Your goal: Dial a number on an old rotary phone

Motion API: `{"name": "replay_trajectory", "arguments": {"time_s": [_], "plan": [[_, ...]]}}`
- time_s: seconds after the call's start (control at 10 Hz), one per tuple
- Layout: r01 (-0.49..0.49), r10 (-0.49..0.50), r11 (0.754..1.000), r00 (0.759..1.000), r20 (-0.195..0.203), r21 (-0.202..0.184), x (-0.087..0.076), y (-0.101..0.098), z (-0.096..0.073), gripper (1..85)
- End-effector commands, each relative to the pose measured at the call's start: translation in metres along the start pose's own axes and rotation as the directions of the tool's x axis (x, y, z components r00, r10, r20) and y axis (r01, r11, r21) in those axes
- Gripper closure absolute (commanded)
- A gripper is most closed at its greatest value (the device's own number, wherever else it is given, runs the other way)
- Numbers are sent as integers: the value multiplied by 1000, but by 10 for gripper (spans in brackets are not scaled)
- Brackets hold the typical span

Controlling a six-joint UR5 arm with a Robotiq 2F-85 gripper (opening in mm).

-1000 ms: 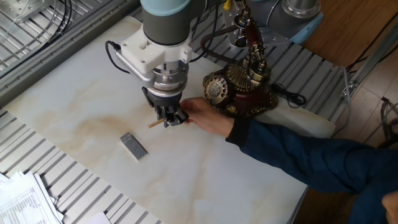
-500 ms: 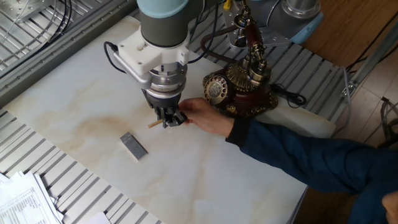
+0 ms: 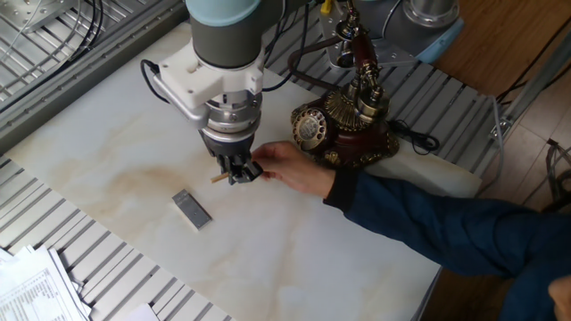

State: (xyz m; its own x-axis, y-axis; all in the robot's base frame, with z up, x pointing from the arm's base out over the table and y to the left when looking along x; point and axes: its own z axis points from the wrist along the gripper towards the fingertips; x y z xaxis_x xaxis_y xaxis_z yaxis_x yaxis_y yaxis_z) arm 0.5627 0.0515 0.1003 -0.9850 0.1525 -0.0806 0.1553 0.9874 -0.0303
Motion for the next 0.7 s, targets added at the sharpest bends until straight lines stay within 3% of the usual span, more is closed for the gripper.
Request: {"name": "replay_trajectory", "arguments": {"time_s": [0.0,0.2,0.3,0.6], "plan": [[-10,10,1000,1000,-2,-11,-4,1,-1,643],[-25,25,1000,1000,-4,-6,-4,0,-1,690],[-55,55,998,998,-24,14,0,-1,-1,843],[-78,79,997,997,-23,7,-1,3,-5,843]]}}
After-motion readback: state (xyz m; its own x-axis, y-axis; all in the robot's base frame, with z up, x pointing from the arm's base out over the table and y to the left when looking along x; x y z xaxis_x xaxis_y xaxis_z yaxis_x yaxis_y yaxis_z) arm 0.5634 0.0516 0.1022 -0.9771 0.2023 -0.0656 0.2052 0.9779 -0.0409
